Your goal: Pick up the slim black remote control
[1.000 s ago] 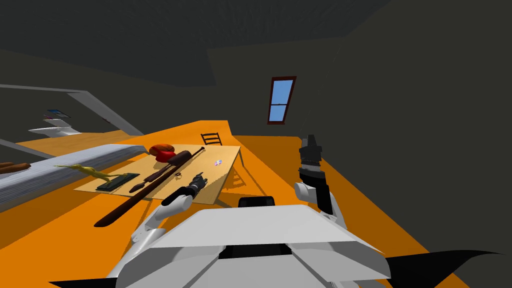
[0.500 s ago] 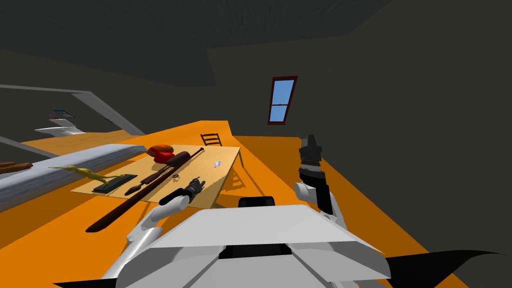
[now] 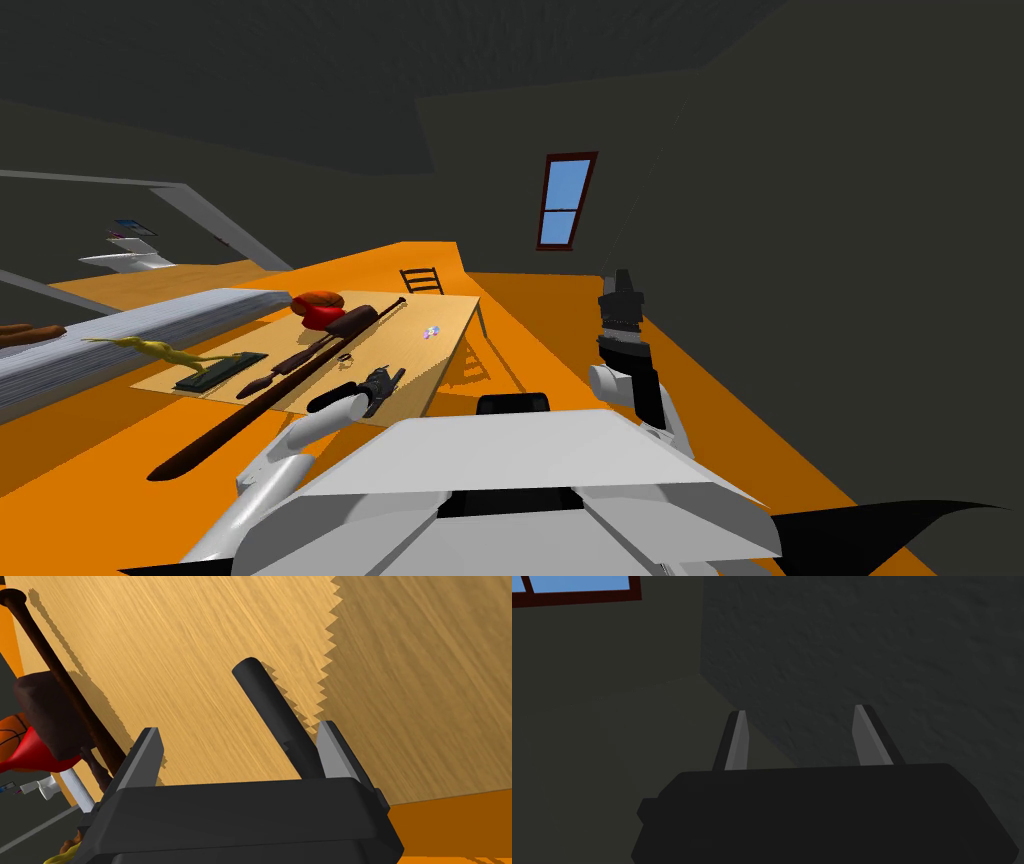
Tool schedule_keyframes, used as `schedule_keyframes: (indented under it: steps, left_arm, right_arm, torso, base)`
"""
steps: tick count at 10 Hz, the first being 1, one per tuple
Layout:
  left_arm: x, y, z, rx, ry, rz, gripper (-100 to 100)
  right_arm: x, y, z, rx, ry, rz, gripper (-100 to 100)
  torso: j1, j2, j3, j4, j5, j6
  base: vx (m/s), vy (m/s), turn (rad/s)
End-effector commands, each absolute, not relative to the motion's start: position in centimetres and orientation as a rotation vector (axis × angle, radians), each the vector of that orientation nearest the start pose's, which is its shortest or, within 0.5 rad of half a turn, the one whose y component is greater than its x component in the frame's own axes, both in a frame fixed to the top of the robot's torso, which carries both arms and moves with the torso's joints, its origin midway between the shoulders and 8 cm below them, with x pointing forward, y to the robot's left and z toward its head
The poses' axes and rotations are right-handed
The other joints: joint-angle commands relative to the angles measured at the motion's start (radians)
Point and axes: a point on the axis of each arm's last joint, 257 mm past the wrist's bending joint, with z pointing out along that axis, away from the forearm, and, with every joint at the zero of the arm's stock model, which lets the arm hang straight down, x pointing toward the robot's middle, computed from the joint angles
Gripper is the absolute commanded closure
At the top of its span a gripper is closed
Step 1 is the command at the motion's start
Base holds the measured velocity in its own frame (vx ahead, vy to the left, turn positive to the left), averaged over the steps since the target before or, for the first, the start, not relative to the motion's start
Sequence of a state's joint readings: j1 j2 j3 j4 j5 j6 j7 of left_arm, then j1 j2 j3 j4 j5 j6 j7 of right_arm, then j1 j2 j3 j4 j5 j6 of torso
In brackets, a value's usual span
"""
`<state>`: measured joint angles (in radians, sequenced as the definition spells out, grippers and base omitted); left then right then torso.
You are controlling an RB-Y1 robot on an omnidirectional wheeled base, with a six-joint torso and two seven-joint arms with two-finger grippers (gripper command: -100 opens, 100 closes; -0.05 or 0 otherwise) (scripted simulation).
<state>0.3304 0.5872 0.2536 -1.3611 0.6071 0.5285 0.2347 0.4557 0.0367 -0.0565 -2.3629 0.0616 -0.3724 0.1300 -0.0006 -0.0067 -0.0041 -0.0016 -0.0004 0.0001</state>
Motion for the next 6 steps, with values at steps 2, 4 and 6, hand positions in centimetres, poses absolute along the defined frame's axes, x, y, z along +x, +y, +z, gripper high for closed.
schedule_keyframes:
  steps: [2,4,6]
  left_arm:
    - [26.3,60.3,-45.5,-2.325,1.066,-0.432,-100]
    - [24.2,61.8,-46.5,-2.398,1.02,-0.365,-100]
    - [22.8,62.8,-46.9,-2.455,0.977,-0.317,-100]
  right_arm:
    - [34.7,-29.2,5.2,0.6,0.645,1.094,0]
    - [34.7,-29.2,5.2,0.6,0.645,1.094,0]
    - [34.7,-29.2,5.2,0.6,0.644,1.094,0]
  torso:
    - [0.0,0.0,0.0,0.0,0.0,0.0]
    - [0.002,0.0,0.0,0.0,0.0,0.0]
    - [0.001,0.003,0.002,0.001,0.0,0.0]
  base:
    - [0.099,-0.013,0.022]
    - [0.097,0.005,0.013]
    - [0.061,-0.012,0.014]
